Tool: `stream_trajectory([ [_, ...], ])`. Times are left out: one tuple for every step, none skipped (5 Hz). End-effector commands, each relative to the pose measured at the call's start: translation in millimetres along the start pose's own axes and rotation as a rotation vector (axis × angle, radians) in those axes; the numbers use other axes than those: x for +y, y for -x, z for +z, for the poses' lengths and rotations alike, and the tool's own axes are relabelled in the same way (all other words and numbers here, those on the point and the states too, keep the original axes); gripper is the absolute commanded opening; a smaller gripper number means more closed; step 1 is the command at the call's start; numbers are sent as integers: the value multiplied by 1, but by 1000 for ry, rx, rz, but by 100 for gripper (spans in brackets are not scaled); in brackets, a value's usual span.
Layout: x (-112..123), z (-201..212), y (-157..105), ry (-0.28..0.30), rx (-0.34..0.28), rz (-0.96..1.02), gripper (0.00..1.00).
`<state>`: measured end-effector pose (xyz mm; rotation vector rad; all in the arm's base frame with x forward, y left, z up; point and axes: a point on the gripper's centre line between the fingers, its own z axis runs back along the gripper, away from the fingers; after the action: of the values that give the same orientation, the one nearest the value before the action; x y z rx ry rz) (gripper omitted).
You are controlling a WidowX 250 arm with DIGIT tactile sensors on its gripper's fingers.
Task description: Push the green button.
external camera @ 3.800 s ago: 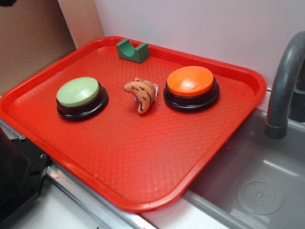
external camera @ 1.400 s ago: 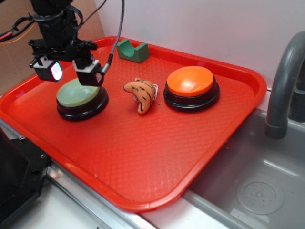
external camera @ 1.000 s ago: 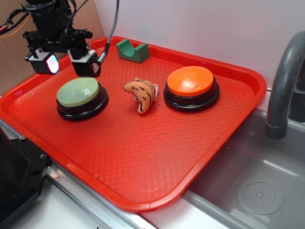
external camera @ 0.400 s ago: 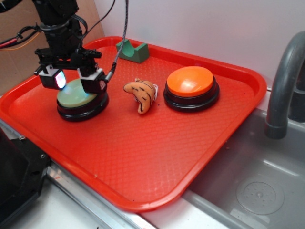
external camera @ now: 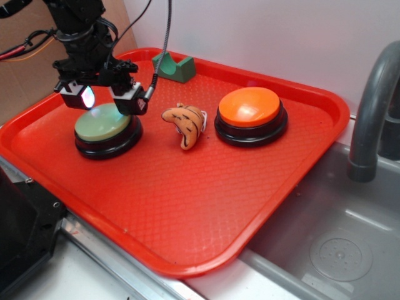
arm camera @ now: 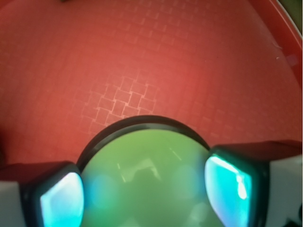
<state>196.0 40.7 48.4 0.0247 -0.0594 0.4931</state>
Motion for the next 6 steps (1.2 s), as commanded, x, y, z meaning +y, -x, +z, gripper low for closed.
stream_trajectory([
  [3, 62, -4, 117, 31, -5, 100],
  [0, 75, -5, 112, 27, -20, 100],
  [1, 83, -7, 112, 13, -22, 100],
  [3, 99, -7, 105, 5, -21, 100],
  [1, 104, -6, 89, -17, -27, 100],
  [-1, 108, -6, 86, -29, -34, 100],
])
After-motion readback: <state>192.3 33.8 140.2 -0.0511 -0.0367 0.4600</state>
